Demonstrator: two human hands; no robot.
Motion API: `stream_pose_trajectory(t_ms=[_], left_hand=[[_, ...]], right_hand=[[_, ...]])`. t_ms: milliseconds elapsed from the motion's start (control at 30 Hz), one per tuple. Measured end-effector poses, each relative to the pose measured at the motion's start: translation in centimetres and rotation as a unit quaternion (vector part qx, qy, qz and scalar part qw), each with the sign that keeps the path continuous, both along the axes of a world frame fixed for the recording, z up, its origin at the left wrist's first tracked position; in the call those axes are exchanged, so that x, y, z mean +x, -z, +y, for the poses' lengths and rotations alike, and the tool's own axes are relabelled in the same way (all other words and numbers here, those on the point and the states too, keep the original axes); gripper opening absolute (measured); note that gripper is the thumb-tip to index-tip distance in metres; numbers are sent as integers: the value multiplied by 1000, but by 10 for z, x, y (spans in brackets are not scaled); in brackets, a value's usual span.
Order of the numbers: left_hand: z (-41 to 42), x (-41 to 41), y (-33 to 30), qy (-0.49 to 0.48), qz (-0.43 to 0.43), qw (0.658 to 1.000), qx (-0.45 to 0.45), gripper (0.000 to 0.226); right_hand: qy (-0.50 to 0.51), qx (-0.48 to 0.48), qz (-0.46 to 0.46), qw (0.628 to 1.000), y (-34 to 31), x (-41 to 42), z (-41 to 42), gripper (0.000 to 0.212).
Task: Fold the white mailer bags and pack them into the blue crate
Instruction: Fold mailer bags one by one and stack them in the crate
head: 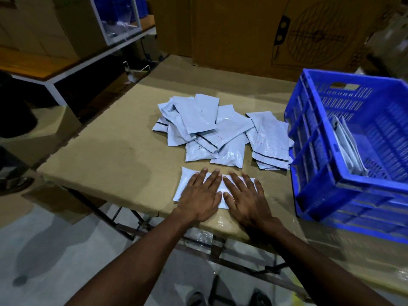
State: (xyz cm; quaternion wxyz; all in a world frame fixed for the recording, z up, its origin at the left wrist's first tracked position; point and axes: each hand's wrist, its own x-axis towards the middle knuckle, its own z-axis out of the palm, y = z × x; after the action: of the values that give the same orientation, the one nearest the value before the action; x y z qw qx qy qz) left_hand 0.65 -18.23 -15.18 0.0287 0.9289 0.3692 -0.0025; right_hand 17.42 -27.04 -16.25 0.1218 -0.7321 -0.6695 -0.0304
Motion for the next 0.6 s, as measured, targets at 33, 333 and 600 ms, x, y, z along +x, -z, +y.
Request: stream_pose_trajectory(t_ms=[33,333,600], left_hand=[[0,-2,-1,-3,4,1000,1,80],[8,-30,-5,-42,8,999,-26,88],[11,-49,-4,-69,3,997,-23,88]], right_hand=[[3,-6,2,1000,-1,0,-1,51],[16,-51,16,998,-7,-1,-3,58],[10,-147,13,989,-22,-3,4,74]])
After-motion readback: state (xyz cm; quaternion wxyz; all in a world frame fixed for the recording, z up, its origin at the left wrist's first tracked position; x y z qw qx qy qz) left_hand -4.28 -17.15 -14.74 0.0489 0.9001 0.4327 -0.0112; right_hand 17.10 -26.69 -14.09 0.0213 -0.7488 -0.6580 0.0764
